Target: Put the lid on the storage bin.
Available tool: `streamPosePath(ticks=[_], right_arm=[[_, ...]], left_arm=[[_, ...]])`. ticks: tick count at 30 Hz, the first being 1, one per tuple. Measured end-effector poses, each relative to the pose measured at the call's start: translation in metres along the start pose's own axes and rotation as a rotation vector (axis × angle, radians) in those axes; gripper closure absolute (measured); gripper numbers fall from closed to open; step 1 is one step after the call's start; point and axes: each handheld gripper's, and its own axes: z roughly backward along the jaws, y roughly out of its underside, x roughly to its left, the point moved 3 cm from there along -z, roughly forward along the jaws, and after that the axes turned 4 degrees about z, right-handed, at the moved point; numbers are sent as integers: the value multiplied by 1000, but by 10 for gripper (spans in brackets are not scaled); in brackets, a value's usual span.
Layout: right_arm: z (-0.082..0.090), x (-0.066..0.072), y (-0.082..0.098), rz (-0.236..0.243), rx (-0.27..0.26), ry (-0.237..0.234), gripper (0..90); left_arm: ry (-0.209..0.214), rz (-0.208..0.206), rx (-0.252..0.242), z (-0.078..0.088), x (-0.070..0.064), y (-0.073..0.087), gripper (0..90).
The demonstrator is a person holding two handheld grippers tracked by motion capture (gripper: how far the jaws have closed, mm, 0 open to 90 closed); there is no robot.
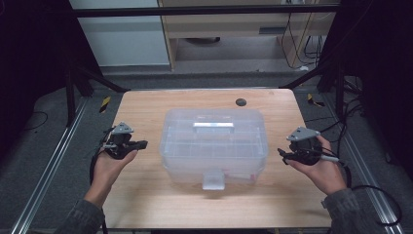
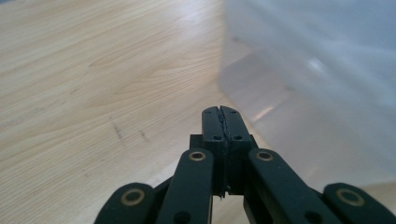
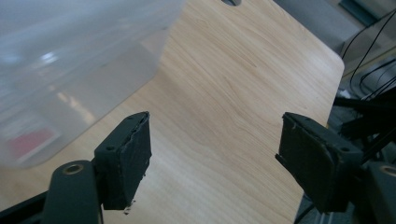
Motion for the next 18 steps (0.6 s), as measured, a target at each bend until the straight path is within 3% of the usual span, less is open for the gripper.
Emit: streamPosePath(ticks=[7,14,18], right_arm=[[-49,-22,7,-149,22,0,292],[-82,-32,10,-218,28,11,292],[-96,-33,16,-273,35,-18,306]], left_arm=[[-38,24,42,-33,24,5,897],[-69,33,54,-56,35,6,896],[-83,40,28,-66,38,8,896]])
